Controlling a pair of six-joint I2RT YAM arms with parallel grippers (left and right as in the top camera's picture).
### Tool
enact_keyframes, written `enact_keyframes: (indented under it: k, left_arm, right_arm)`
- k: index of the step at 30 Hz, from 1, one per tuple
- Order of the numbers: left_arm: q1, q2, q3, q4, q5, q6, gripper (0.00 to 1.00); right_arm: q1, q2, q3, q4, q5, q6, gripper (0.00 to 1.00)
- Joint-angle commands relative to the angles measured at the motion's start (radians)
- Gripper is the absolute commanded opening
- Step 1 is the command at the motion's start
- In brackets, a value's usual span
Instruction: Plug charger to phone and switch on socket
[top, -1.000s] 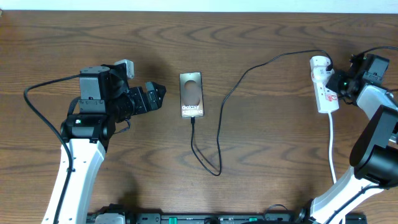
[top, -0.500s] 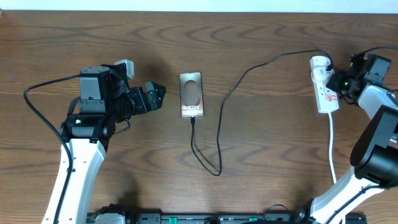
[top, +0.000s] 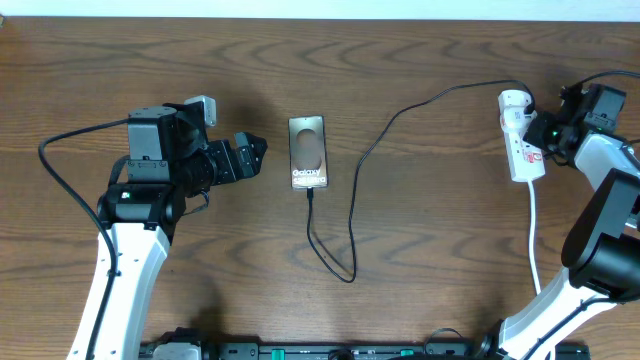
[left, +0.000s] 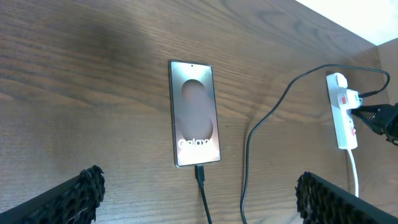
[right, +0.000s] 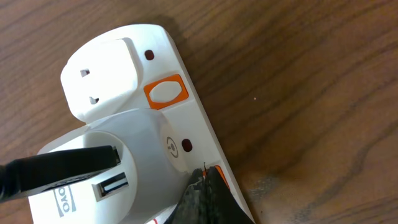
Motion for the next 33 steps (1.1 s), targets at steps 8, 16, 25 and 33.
enact_keyframes:
  k: [8,16,25,33]
  left_arm:
    - [-0.002,-0.006,0.003,-0.007,-0.01,0.025,1.0]
    - [-0.002,-0.006,0.003,-0.007,-0.01,0.025,1.0]
    - [-0.002,-0.006,0.003,-0.007,-0.01,0.025,1.0]
    - [-0.002,-0.006,0.003,-0.007,-0.01,0.032,1.0]
  right_arm:
    - [0.139,0.084,-0.025,-0.043,-0.15,-0.065,0.01]
    - [0.182,0.084,-0.025,-0.043,-0.219,-0.074,0.01]
    - [0.197,0.084,-0.025,-0.06,-0.316,-0.073,0.01]
    - [0.201,0.074,-0.025,-0.081,-0.378,-0.075,0.01]
